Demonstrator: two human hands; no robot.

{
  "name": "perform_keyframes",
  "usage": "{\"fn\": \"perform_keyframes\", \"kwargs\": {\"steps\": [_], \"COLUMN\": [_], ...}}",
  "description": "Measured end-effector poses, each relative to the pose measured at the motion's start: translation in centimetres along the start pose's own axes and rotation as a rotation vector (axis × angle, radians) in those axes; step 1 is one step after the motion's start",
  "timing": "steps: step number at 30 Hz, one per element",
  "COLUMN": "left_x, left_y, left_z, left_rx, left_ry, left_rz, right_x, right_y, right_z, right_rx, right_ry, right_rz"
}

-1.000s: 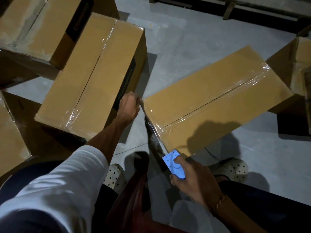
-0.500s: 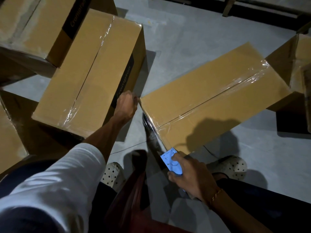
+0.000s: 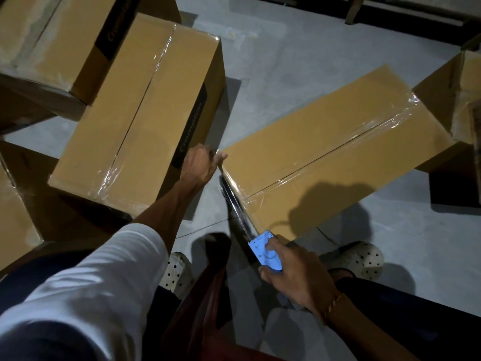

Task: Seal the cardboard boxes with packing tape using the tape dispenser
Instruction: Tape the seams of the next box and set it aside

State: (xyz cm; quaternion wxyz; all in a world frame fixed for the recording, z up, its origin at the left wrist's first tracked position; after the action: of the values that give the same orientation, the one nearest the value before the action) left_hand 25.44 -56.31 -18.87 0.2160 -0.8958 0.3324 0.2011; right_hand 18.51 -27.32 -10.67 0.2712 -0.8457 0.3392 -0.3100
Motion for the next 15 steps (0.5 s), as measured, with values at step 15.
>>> {"fn": "perform_keyframes", "kwargs": {"steps": [15], "left_x": [-4.7], "left_y": [-3.9], "left_z": [3.2], "left_rx": [0.1], "left_ry": [0.537], "left_rz": [0.149], "right_x": [0.0], "right_y": [0.4], "right_z": [-0.4], "right_rx": [0.014], "right_ry": [0.012], "right_rz": [0.013]}}
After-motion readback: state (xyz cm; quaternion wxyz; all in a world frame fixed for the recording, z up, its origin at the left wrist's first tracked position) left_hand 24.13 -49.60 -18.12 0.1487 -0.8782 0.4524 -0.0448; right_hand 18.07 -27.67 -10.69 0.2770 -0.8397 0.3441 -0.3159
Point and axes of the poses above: each hand's wrist, its own y-axis towards the middle knuckle, its own z-axis out of the palm, x = y × z, the point moved 4 cm from there along y, towards the middle knuckle, and after that the axes turned 12 degrees about z, right-handed, at the moved point
